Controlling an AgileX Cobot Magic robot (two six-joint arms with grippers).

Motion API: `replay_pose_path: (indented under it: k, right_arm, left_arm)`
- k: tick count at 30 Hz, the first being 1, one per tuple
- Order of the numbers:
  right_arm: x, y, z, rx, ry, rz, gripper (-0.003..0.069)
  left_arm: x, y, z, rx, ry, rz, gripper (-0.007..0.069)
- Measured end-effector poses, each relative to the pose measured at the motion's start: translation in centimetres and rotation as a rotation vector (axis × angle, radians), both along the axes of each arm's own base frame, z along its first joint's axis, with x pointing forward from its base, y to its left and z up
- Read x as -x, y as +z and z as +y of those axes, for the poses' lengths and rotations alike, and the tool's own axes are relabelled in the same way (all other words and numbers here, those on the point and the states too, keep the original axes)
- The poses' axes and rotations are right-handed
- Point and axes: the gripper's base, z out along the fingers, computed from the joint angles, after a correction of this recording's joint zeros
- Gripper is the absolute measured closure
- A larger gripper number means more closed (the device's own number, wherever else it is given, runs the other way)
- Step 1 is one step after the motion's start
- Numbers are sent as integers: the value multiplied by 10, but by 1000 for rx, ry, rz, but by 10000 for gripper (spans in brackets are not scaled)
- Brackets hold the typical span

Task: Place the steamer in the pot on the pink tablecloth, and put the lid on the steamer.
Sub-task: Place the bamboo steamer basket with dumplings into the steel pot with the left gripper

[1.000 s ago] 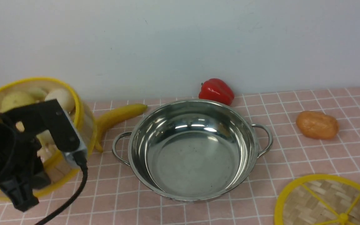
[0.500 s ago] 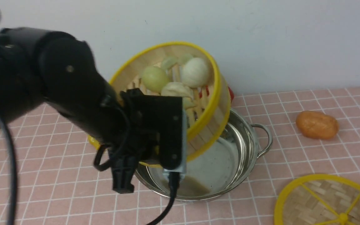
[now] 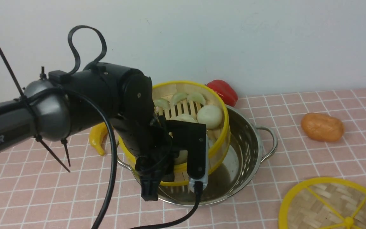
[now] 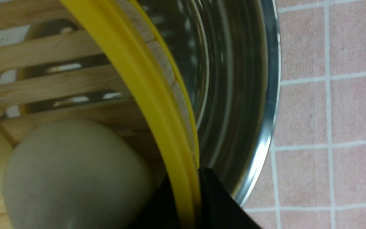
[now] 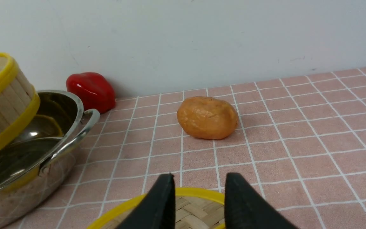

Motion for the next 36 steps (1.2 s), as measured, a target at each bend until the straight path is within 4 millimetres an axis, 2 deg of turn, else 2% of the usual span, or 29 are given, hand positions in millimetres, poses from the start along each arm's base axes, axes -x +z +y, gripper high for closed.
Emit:
replay_pose_path:
  k: [9, 12, 19, 24, 27, 29, 30, 33, 36]
  right_arm:
    - [0, 0, 0, 0, 0, 0, 419]
    - [0, 0, 0, 0, 0, 0, 419]
    - [0, 0, 0, 0, 0, 0, 419]
    - [0, 0, 0, 0, 0, 0, 419]
    - [0, 0, 0, 0, 0, 0, 419]
    - [0, 0, 0, 0, 0, 0, 419]
    - [0, 0, 0, 0, 0, 0, 419]
    - [0, 0, 0, 0, 0, 0, 419]
    - [0, 0, 0, 0, 0, 0, 419]
  left_arm:
    - [2, -6, -10, 80, -37, 59, 594]
    - [1, -12, -11, 77, -40, 69, 594]
    - [-7, -40, -16, 54, -33, 107, 594]
    - [-10, -43, -17, 68, -22, 95, 580]
    - [-10, -42, -18, 82, -13, 92, 533]
    - [-10, -42, -19, 88, -5, 96, 462]
    - [-10, -42, -19, 88, -3, 96, 454]
    - [-11, -40, -19, 97, 12, 89, 305]
    - [-11, -35, -19, 89, 34, 84, 217]
